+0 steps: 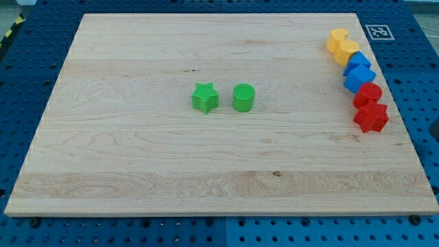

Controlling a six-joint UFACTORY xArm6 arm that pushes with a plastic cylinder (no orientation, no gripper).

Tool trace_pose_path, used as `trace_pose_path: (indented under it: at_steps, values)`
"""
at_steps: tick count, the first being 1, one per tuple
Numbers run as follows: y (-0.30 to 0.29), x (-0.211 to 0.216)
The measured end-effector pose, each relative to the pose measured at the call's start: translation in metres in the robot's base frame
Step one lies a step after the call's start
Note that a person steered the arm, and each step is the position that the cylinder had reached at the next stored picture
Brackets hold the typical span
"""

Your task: Separate red blocks and blue cube

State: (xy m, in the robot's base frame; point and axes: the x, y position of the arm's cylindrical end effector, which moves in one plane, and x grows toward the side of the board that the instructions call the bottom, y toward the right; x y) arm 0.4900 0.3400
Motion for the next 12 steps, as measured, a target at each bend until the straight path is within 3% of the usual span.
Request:
trace_pose_path:
  at_steps: [3,5,6,12]
  values:
    - [-0.003,-0.016]
    - [-0.056,-0.039]
    - [-0.058,-0.087]
    - [-0.093,-0.034]
